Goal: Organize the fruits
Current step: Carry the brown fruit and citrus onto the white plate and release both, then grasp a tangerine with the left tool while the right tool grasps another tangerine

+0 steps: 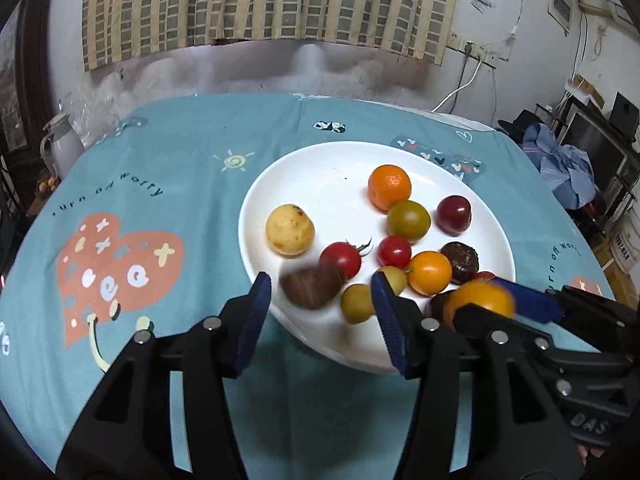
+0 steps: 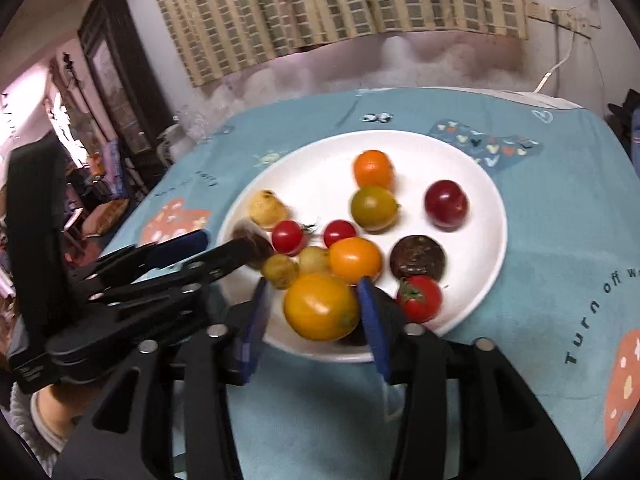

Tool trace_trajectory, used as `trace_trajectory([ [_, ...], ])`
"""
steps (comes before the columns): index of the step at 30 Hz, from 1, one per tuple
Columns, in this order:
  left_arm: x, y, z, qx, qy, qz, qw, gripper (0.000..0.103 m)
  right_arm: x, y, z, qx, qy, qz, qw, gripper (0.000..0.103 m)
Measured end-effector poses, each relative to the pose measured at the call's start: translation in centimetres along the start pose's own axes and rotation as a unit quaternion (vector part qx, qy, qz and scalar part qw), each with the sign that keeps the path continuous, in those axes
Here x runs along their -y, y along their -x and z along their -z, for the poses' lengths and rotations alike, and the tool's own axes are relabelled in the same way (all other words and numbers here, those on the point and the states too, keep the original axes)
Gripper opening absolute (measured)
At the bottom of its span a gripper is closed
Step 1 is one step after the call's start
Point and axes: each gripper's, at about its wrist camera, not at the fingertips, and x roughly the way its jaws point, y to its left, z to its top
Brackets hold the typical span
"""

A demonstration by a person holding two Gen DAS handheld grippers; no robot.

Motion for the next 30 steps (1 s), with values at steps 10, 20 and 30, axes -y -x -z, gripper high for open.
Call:
trace_trajectory([
  [10,0.9,4.7,5.8,-0.019,-0.026,0.026,0.9991,0.054,3.1,8.3,5.6,0.048,-0.029,-0.01,0.998,0.062],
  [20,7.9,8.6,12.0,-0.029,-0.105,0.082,0.9907,0.07,8.1,11.5,10.0,0.054,-0.121,-0.01,0.991,0.062],
  [30,9.6,6.7,13.9,-0.068,-0.146,0.081,0.9836,0.07,7.7,11.8,10.1,0.061,-0.11,-0.003,0.992,0.062],
])
